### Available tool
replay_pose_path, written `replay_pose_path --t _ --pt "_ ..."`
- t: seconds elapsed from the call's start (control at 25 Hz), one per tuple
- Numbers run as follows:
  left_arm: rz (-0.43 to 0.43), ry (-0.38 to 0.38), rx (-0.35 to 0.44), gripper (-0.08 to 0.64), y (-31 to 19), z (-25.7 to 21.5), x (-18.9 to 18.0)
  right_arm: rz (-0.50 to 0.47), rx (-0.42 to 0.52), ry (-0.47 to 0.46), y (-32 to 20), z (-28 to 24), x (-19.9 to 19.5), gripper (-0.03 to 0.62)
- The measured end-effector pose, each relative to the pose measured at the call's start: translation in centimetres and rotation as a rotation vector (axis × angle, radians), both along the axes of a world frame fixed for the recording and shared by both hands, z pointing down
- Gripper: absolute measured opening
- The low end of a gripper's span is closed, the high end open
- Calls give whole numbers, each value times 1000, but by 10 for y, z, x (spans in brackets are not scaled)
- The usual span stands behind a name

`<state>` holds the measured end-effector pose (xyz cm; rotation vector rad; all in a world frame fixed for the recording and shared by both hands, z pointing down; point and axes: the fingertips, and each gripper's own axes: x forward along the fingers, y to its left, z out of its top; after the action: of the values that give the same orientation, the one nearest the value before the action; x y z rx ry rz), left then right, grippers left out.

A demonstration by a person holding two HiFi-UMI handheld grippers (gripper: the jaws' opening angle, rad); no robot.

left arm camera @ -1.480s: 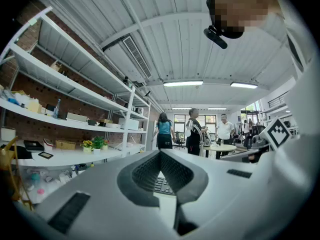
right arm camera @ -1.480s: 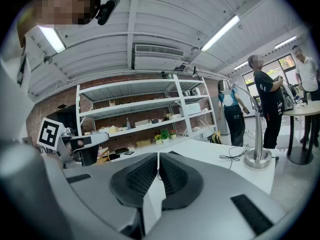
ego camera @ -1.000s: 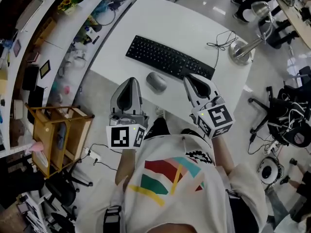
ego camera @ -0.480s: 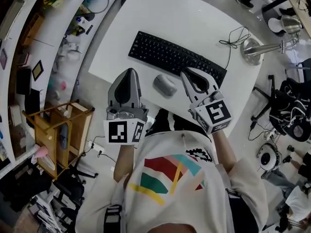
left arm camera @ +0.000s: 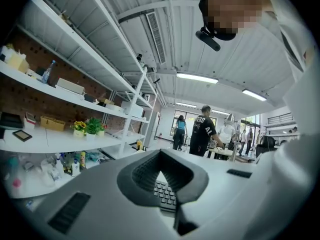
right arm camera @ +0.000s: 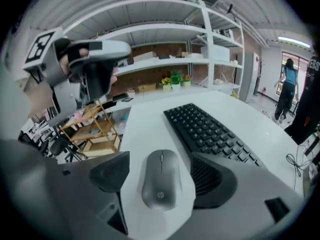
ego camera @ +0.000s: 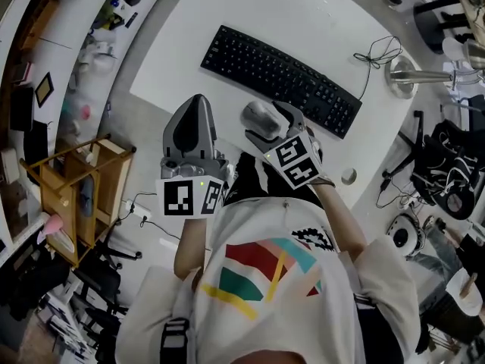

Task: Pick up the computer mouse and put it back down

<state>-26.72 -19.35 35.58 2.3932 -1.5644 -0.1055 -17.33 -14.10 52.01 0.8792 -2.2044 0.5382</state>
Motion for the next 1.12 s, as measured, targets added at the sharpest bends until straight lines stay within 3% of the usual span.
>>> replay_pose_path --t 0.24,0.44,0.72,0.8,0.96,1.12 --pt "-50 11 -46 43 1 23 -26 -6 -111 110 2 45 -10 359" --pt "-95 10 -61 43 4 30 -43 -16 -117 170 2 55 -9 359" --pt "-112 9 -75 43 6 36 -46 0 -133 183 -1 55 -10 357" --pt "-102 5 -66 43 5 33 -41 8 -133 180 -3 54 -8 308" --pt "-94 -2 -52 43 5 26 -32 -2 -141 171 -3 54 -5 299" --pt "-84 -3 -34 44 7 17 -20 -4 -124 121 -4 44 -1 299"
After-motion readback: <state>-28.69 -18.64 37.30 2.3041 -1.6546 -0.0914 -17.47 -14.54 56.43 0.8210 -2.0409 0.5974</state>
